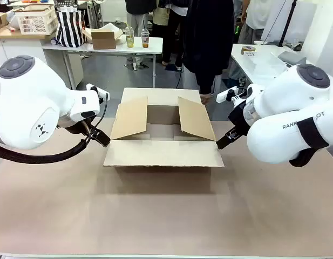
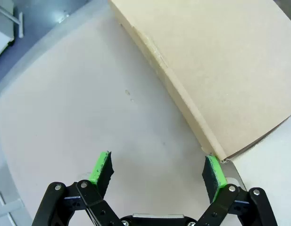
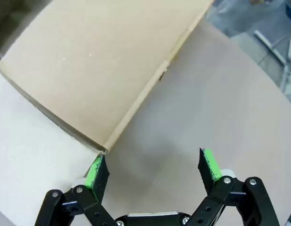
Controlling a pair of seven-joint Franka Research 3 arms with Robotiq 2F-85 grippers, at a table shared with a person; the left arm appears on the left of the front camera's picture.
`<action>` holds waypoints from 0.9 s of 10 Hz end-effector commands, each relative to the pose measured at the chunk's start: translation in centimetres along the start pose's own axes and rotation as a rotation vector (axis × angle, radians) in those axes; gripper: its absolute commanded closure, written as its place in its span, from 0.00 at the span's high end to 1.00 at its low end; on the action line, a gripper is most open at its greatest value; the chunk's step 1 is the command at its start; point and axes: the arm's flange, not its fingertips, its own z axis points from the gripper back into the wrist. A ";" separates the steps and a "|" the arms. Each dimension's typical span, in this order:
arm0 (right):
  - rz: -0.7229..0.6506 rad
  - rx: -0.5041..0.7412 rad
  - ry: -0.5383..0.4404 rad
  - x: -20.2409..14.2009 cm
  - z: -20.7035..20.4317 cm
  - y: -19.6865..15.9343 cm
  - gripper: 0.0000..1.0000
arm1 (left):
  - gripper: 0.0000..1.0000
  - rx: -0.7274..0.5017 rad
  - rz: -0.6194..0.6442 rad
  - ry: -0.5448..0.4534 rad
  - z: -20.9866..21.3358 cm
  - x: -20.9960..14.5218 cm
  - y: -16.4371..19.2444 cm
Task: Pack the gift set into the box.
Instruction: Place both hands on the side flaps of the Package Box and spread them outward.
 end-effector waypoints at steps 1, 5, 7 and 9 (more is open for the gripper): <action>0.001 0.000 -0.001 0.0 0.0 0.0 1.00 | 1.00 0.000 0.000 0.000 0.0 0.0 0.0; 0.001 0.000 -0.001 0.0 0.0 0.0 1.00 | 1.00 0.000 0.000 0.000 0.0 0.0 0.0; 0.001 0.000 -0.001 0.0 0.0 0.0 1.00 | 1.00 0.000 0.000 0.000 0.0 0.0 0.0; 0.001 0.000 -0.001 0.0 0.0 0.0 1.00 | 1.00 0.000 0.000 0.000 0.0 0.0 0.0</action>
